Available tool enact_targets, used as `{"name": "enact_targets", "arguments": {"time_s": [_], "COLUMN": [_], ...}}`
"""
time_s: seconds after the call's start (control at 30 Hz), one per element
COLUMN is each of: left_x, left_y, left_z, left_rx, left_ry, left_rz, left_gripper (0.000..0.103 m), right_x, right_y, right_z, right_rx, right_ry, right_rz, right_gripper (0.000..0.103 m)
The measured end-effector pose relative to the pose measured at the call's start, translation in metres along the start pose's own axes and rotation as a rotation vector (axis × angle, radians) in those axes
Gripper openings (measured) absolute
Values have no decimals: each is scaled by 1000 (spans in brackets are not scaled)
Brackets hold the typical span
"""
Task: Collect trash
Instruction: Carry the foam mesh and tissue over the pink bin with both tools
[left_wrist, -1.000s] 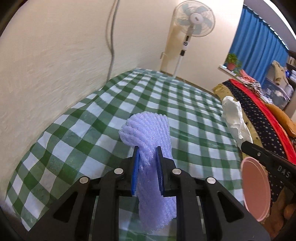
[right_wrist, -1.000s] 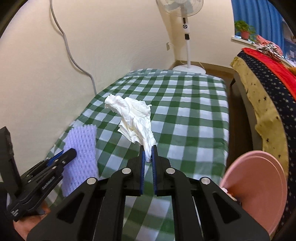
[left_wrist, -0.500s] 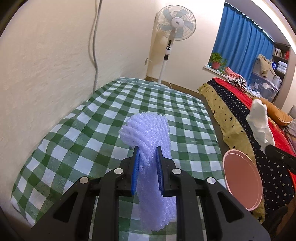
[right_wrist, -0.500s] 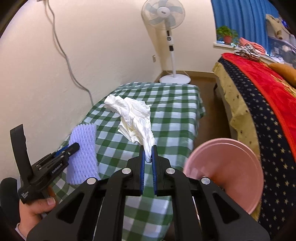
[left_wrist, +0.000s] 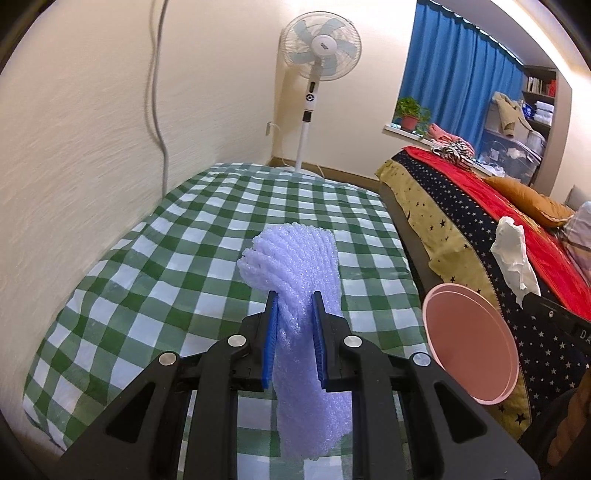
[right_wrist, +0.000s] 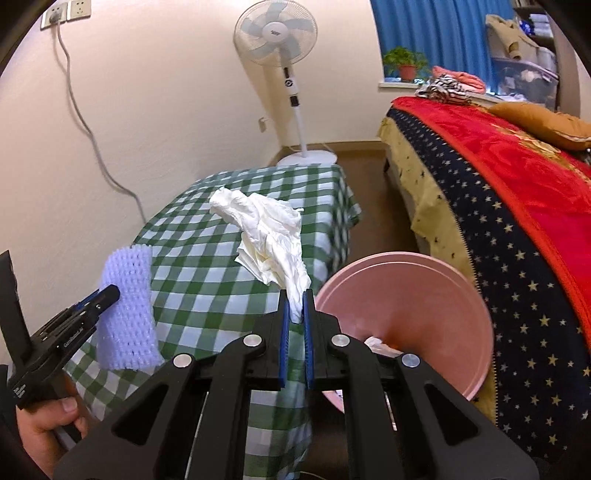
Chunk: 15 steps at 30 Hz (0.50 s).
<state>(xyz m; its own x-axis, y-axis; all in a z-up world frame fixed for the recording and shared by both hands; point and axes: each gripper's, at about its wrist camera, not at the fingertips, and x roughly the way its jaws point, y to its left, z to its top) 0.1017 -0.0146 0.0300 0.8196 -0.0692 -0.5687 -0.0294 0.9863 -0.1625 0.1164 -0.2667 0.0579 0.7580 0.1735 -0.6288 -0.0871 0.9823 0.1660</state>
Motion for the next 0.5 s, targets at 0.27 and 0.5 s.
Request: {"name": "enact_targets", "arguments": {"time_s": [0.27,0.5], "left_x": [2,9], "left_y": [-21,-48], "left_z": [-1,-2], "left_rx": [35,67], "left_ry": [-14,-20], "left_rz": [-37,-89], "left_gripper": [17,17], "right_x": [-5,-4], "right_y": [-14,-28], "right_z": [-3,-4], "right_rx": [25,60], "right_ry": [-41,-49], "right_rz": [-84,-134], "right_gripper": [7,7]}}
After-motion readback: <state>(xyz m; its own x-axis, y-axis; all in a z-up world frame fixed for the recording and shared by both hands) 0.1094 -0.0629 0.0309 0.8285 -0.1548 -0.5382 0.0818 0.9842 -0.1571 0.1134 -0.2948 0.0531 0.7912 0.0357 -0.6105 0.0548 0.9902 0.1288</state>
